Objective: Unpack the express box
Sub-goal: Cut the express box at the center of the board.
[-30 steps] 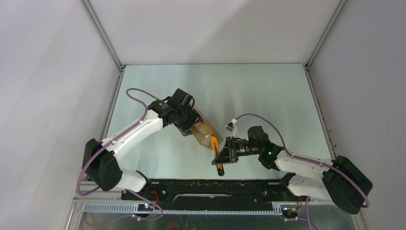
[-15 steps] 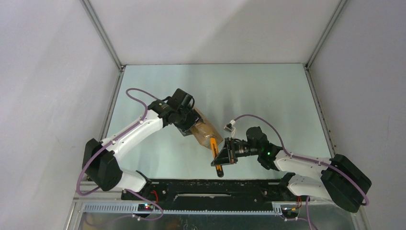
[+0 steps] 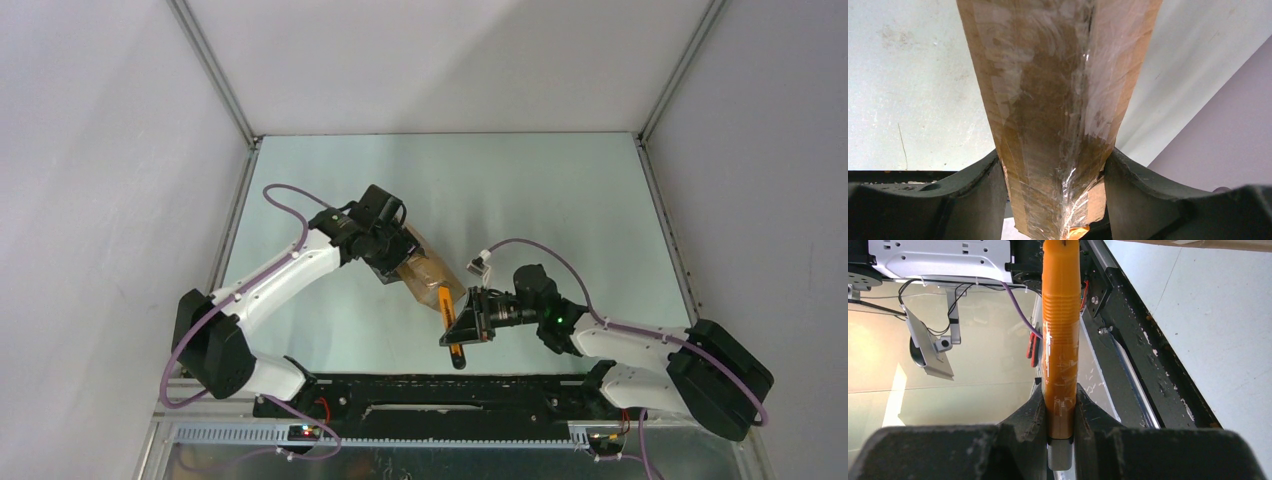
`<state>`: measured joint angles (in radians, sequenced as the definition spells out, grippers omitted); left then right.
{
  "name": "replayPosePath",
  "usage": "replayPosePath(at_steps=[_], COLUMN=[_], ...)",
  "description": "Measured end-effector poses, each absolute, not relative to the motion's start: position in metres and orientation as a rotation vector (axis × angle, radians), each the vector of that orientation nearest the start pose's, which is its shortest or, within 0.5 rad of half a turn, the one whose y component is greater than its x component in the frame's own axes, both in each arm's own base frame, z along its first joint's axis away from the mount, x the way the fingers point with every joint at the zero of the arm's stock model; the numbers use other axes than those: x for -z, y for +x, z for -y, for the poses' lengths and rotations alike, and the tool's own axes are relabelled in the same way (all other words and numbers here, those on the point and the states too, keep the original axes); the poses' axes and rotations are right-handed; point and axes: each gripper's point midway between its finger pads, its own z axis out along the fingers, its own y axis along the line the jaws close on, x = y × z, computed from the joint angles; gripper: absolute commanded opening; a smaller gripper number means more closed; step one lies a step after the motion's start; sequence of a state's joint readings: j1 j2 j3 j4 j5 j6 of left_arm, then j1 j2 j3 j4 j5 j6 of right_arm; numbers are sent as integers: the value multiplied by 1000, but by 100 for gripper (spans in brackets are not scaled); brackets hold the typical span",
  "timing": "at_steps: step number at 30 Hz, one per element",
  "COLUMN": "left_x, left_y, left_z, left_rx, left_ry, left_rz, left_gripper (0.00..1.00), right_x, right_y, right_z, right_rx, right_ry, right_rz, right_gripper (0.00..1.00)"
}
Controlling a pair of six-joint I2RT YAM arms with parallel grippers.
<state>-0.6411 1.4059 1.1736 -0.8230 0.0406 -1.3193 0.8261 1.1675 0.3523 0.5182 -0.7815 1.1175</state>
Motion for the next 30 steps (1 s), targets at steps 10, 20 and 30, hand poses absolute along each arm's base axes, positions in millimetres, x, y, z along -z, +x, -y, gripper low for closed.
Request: replayPosePath(at_steps=[10, 20, 30], left_x=[-155, -155, -155], left_y=[246, 244, 244], left_z=[242, 242, 242], left_rx=[647, 645, 646], left_ry=[-918, -886, -888], left_rz=[-2662, -2674, -2677], left_gripper=[39, 39, 39], right_x=[-149, -144, -138], right_y=[83, 67, 45], right_z=[-316, -326, -327], right_rx=[-1901, -1920, -1965], right_ry=[-373, -458, -536], right_rz=[-2321, -2352, -2413], right_gripper=[0, 0, 0])
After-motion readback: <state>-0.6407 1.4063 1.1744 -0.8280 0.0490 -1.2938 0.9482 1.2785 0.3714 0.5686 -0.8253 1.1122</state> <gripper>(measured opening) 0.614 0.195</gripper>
